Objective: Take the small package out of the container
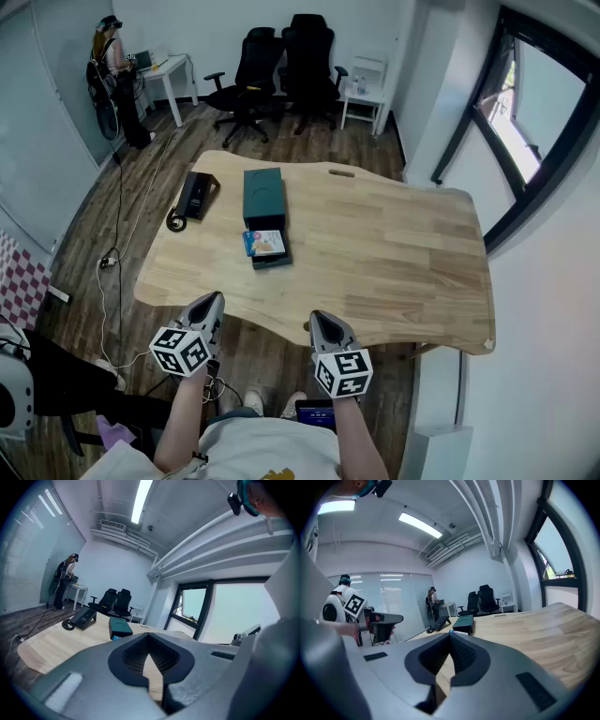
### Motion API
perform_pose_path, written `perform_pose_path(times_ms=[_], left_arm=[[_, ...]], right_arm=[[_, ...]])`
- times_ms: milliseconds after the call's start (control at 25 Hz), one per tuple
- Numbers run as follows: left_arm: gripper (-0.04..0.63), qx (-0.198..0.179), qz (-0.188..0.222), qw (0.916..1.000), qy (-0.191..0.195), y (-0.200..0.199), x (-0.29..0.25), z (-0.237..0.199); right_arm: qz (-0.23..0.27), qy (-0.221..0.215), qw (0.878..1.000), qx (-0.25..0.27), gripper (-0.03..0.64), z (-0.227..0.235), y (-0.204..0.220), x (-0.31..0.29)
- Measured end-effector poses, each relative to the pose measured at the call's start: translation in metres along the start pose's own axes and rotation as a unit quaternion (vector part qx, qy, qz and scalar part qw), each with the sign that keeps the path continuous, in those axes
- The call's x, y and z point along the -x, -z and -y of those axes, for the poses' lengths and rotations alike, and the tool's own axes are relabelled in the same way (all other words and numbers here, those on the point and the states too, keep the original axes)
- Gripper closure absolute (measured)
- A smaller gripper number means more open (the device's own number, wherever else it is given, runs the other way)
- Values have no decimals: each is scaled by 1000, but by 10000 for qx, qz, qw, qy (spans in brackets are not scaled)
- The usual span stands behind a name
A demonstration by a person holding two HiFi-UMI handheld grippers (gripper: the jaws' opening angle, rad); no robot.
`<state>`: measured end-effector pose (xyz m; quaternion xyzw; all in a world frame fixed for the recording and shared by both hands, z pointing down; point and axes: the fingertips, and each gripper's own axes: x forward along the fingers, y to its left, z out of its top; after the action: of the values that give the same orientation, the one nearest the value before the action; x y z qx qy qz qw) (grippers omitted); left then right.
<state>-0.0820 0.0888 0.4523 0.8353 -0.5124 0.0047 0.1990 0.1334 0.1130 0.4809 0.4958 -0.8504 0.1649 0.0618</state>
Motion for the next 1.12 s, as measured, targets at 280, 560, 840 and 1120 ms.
perform_pose_path(times_ms=[280,560,840,1120], left_arm=[[595,-36,-14,10000,-90,7,3,7],[595,-7,-33,10000,-68,8,7,13],[595,163,-61,9998,-75,11,2,6],[595,319,-117,9994,5,7,-37,-14]], right_arm=[[-148,-15,9998,140,614,0,12,3],[77,-136,9998,-113,614,11,6,15],[97,-192,9996,-180,614,13,12,6],[0,-103,9998,-142,614,31,3,-32]])
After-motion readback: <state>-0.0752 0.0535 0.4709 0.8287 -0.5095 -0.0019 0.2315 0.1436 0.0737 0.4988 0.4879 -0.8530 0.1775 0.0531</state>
